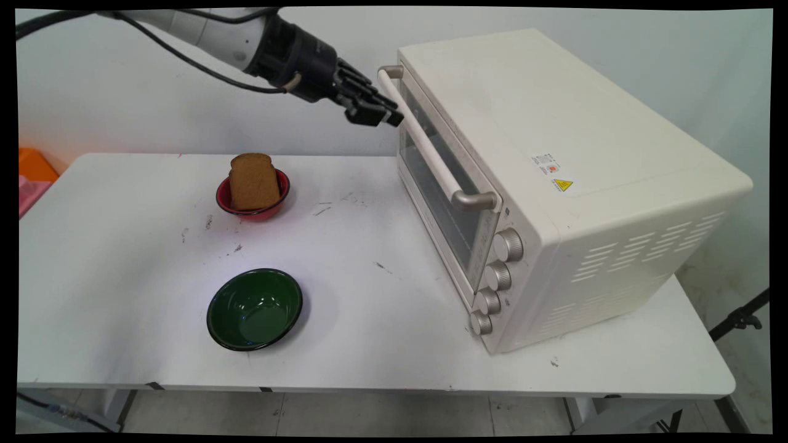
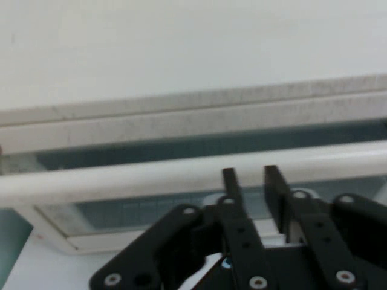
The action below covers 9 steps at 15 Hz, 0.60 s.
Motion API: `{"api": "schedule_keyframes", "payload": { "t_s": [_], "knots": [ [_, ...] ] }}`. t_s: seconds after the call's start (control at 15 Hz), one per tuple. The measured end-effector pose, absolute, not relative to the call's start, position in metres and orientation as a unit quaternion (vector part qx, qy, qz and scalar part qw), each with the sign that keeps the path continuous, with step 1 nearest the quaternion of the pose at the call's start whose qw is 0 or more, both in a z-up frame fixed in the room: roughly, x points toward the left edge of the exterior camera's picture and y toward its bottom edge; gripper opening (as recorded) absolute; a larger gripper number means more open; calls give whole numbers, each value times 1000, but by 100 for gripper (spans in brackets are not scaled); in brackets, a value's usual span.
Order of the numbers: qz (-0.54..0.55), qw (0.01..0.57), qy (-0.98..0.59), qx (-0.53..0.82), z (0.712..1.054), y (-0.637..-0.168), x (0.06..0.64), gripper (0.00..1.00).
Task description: Open the oven
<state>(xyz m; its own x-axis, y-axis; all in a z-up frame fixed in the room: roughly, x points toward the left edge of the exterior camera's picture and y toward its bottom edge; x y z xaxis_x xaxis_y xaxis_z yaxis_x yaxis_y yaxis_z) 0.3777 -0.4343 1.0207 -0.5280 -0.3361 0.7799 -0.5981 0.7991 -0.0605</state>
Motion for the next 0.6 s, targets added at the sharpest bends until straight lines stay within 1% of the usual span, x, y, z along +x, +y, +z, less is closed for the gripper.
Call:
{"api": "schedule_keyframes", "payload": {
  "t_s": [0.27, 0.6],
  "knots": [
    [169, 410, -853, 276, 1025, -439, 363, 0],
    [176, 409, -850, 280, 1021, -446, 346, 0]
  ]
}}
